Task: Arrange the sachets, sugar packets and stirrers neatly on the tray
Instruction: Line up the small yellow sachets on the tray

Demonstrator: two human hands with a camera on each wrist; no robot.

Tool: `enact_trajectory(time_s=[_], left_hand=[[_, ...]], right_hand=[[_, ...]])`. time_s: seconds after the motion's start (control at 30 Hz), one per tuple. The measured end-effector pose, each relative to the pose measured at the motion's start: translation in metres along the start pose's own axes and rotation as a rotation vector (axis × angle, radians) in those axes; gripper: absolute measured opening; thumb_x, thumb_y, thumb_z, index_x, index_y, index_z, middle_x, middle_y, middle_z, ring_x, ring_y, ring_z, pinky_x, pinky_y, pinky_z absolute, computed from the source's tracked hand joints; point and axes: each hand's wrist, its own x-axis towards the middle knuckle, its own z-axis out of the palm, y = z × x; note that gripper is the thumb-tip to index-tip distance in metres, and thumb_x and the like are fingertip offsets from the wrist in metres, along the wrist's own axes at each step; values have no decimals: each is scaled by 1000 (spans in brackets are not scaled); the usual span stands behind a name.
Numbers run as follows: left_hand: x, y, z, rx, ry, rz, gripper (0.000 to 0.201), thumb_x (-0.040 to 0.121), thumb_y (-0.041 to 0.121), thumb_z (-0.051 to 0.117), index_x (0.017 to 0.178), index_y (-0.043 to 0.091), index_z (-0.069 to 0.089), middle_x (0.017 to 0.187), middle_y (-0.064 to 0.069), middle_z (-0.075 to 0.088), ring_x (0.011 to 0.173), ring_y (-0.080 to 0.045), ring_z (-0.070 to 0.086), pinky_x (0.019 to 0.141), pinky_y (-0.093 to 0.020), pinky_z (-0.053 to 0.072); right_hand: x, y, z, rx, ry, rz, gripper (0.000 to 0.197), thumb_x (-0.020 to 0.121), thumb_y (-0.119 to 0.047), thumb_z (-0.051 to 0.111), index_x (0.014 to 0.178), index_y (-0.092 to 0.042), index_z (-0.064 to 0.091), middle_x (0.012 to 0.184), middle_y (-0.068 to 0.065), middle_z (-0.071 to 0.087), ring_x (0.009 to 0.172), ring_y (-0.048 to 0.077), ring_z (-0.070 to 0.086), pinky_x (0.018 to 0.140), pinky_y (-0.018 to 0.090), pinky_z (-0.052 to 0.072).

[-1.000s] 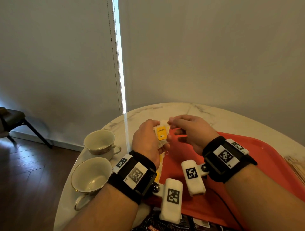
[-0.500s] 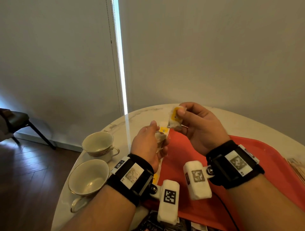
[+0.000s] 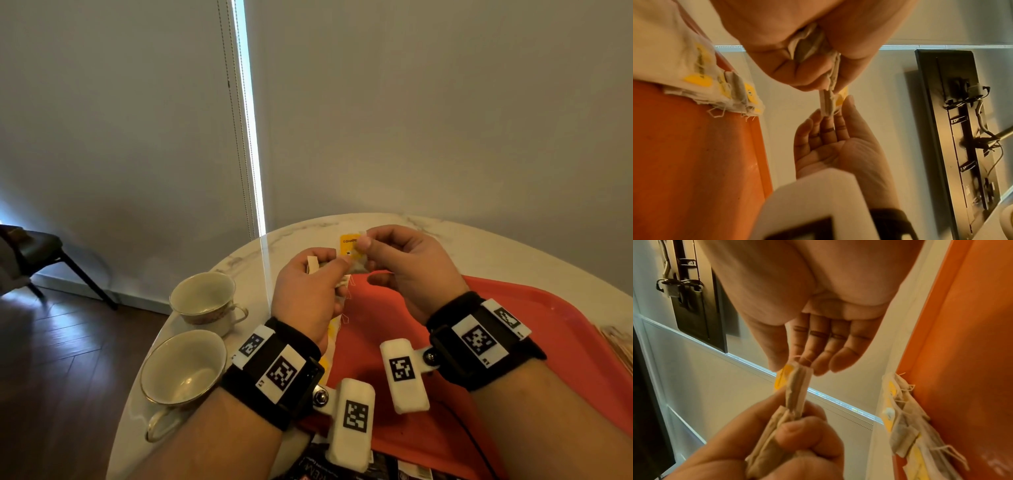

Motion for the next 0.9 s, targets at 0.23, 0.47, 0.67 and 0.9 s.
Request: enact_trajectory(time_s=[0.23,0.47,0.67,0.9], left_hand=[[4,2,-3,-44,72,5,6,97,18,69,91,21,70,78,-3,67,57,-11,58,43,-23,43],[7,9,-2,-189,229,-12,13,95,13,60,85,18,67,58,6,62,58,-16,56,46,-26,41],[6,11,-3,-209,260,-23,10,95,16,63,86,18,67,54,9,63,61,-16,58,51,-29,44],[6,12,-3,-213,266,-60,8,93,17,64,87,19,68,67,3,65,63,-16,60,52,-29,44]], right_hand=[[1,-1,0,-32,14,2,23,83,5,76,98,-11,66,82,12,75,75,20,72,63,32,55],[1,18,1,-50,44,291,22,81,12,73,86,-5,60,72,14,67,60,23,64,54,30,55],[-3,30,8,-156,-36,384,12,83,10,72,87,1,65,76,21,69,65,30,65,62,36,57],[-6,34,14,-220,-74,418,10,86,7,71,95,4,69,82,19,72,66,22,69,62,29,60]])
